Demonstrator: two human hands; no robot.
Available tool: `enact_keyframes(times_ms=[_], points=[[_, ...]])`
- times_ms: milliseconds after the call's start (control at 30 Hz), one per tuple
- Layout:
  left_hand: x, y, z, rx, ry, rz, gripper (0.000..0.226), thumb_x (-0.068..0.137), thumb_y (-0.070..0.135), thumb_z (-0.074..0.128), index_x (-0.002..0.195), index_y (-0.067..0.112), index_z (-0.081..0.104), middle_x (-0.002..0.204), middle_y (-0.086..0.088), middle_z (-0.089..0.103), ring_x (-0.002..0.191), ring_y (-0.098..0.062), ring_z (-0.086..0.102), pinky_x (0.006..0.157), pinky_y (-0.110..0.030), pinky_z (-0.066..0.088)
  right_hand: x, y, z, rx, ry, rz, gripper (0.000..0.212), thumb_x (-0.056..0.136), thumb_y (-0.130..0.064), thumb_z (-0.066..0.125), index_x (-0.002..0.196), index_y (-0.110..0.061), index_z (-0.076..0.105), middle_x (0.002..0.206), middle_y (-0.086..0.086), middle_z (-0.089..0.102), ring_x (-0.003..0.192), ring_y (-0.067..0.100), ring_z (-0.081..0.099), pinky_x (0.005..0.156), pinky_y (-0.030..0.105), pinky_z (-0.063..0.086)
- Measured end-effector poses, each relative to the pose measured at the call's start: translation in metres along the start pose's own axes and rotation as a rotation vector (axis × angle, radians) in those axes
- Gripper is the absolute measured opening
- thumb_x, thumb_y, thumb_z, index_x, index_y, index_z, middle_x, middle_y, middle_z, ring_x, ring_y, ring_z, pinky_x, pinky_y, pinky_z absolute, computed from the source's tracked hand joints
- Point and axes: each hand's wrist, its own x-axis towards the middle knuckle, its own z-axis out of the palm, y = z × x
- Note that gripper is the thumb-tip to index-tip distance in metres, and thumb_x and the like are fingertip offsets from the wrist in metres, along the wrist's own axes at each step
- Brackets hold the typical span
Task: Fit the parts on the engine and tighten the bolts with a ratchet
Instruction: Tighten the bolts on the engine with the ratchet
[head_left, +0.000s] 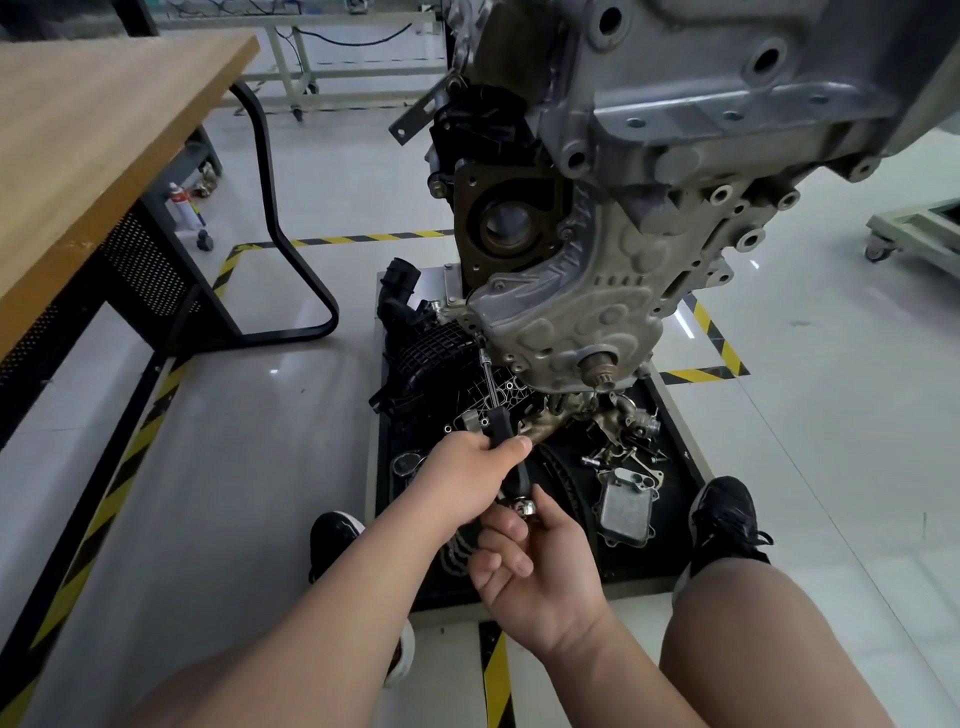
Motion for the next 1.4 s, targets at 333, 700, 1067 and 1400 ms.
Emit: enact_keyframes(times_ms=[333,700,1067,1400], points=[[-0.001,0.002,0.001,0.028,0.022,0.026,0.039,0.084,0.055,0.062,0.066,0.021,0.066,0.040,0.016,0.051,0.037,0.003,0.048,0.048,-0.022,0.034,-0.004,0.002,-0.003,-0.995,0.319,-0.435,0.014,0.103,-0.032,0.040,0.117,-0.031,0.043,0.059,-0.009,0.056,0.045,0.008,0.051,0.049,0.022,0.047],[-0.005,0.015,0.005,0.082,0.027,0.040,0.044,0.088,0.050,0.061,0.056,0.020,0.060,0.039,0.011,0.052,0.039,-0.001,0.050,0.048,-0.024,0.034,-0.010,-0.013,-0.004,-1.378,0.289,-0.495,0.019,0.104,-0.032,0.038,0.122,-0.030,0.033,0.088,-0.016,0.054,0.066,-0.006,0.058,0.061,0.015,0.040],[-0.037,0.035,-0.001,-0.067,-0.094,-0.092,0.034,0.093,0.042,0.057,0.075,0.014,0.060,0.045,0.000,0.051,0.030,-0.012,0.039,0.036,-0.015,0.025,-0.029,-0.030,0.034,-0.559,0.173,0.073,0.055,0.101,-0.042,0.029,0.069,-0.009,0.058,0.057,0.000,0.049,0.040,0.013,0.038,0.049,0.024,0.038],[-0.029,0.013,0.004,0.044,0.138,-0.064,0.042,0.084,0.040,0.066,0.051,0.016,0.055,0.033,0.005,0.045,0.027,-0.008,0.041,0.033,-0.017,0.026,-0.017,-0.013,0.018,-0.686,0.142,0.067,0.058,0.104,-0.049,0.027,0.081,-0.008,0.061,0.059,0.002,0.051,0.041,0.013,0.036,0.048,0.023,0.039]])
